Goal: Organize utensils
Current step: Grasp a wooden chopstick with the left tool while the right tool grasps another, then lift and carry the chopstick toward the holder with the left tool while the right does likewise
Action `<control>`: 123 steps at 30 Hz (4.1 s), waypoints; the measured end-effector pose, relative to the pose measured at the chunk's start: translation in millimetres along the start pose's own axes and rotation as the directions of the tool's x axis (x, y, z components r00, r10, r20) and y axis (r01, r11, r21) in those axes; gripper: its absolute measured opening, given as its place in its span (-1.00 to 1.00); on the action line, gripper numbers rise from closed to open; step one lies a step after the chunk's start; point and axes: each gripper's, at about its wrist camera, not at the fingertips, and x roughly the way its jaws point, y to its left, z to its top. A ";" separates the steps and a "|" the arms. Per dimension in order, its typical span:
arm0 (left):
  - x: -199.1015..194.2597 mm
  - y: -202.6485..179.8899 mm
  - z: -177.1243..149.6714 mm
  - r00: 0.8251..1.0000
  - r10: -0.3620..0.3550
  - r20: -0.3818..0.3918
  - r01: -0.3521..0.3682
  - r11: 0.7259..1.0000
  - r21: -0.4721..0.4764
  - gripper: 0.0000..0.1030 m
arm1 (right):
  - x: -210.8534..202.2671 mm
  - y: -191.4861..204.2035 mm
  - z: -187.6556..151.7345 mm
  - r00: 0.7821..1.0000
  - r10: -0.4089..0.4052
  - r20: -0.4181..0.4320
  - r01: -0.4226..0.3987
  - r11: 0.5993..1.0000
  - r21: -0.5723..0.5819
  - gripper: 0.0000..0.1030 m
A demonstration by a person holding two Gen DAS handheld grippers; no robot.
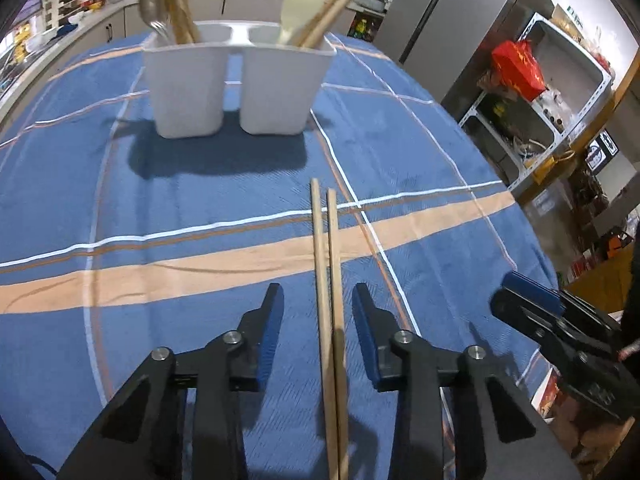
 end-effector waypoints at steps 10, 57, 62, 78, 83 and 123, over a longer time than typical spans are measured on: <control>29.6 -5.8 5.4 0.999 0.022 -0.041 -0.021 1.000 0.020 -0.83 | -3.3 -19.2 -4.2 1.000 -0.021 -0.006 0.021 0.999 0.044 -0.08; -10.7 63.8 -24.4 0.993 0.039 -0.111 -0.073 0.943 -0.323 -0.88 | 80.7 40.7 15.9 0.940 -0.200 -0.275 0.077 0.913 -0.401 -0.80; -1.7 59.9 -7.4 0.983 0.072 -0.168 -0.116 0.956 -0.269 -0.87 | 80.9 25.9 27.0 0.927 -0.198 -0.317 0.083 0.935 -0.344 -0.77; 9.6 41.4 8.1 0.974 0.189 -0.124 -0.204 0.970 -0.129 -0.87 | 105.6 41.3 50.7 0.883 -0.272 -0.383 0.155 0.938 -0.310 -0.84; 1.9 47.2 0.5 0.987 0.140 -0.074 -0.152 0.971 -0.183 -0.88 | 96.0 42.7 41.2 0.928 -0.199 -0.315 0.122 0.961 -0.246 -0.88; -200.8 -34.5 -10.7 0.896 0.068 0.439 -0.061 0.998 -0.028 -0.89 | -83.1 59.4 50.9 0.959 0.160 0.232 -0.125 0.979 -0.162 -0.87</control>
